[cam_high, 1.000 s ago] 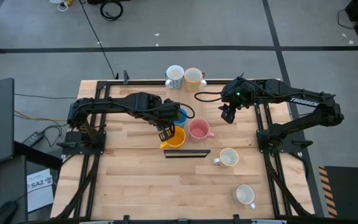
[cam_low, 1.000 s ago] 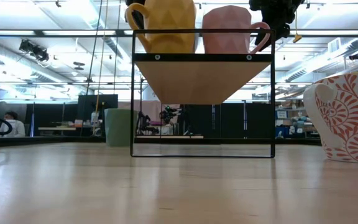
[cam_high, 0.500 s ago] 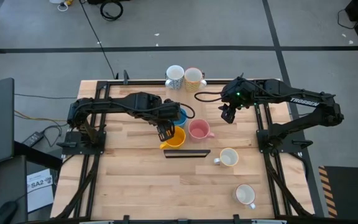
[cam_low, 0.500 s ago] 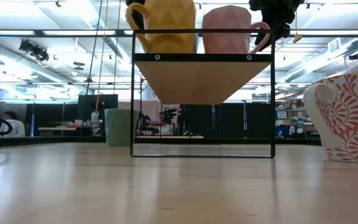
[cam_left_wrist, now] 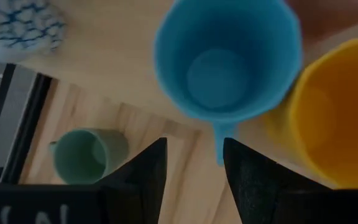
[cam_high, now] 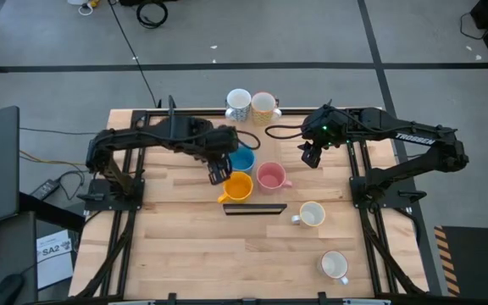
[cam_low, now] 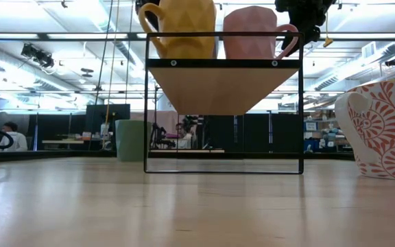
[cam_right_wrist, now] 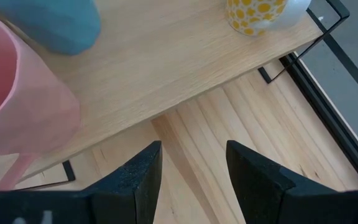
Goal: Place coffee mugs
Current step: Put the green mug on the shelf
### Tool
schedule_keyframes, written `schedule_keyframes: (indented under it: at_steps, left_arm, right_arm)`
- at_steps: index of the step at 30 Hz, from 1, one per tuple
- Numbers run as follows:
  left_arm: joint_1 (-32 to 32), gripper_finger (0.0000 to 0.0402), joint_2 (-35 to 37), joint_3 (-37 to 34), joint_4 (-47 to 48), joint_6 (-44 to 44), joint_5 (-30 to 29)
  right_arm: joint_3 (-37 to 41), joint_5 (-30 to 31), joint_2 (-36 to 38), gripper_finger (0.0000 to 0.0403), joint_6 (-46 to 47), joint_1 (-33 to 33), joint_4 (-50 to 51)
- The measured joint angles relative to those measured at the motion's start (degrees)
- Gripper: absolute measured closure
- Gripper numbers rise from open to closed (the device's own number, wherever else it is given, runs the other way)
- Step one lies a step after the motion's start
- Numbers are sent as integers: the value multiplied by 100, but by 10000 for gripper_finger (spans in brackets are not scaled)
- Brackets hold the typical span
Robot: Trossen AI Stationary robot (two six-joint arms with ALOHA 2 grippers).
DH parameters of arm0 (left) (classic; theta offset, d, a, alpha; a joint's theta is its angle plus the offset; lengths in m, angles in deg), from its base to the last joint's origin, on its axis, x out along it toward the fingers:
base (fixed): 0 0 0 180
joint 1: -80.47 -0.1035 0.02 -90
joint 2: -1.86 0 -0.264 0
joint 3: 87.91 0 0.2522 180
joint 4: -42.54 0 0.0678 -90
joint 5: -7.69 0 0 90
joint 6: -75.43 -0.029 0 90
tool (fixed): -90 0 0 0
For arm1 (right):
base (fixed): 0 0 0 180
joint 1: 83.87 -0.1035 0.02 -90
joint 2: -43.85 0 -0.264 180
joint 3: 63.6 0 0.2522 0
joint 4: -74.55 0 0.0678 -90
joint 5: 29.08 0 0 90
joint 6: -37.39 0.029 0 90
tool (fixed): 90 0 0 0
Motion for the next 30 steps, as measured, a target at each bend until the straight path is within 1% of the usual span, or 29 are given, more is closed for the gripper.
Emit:
schedule_keyframes:
  at_steps: [7, 12, 19, 24, 30]
  left_arm:
    - [-549, 239, 287, -8, 339, -525, -4]
    - [-1075, 239, 573, -263, 178, -944, -25]
    - [-2056, 239, 766, -1286, -97, -1061, -38]
    - [-2749, 239, 773, -2146, -699, -1144, 80]
    - [-3459, 239, 773, -2946, -1453, -1138, 270]
  right_arm:
    - [0, 0, 0, 217, 1, -8, 37]
    - [0, 0, 19, 218, 17, -152, 53]
    - [0, 0, 21, 218, 17, -483, 65]
    - [0, 0, 22, 218, 51, -669, 74]
    - [0, 2, 22, 217, 58, -801, 74]
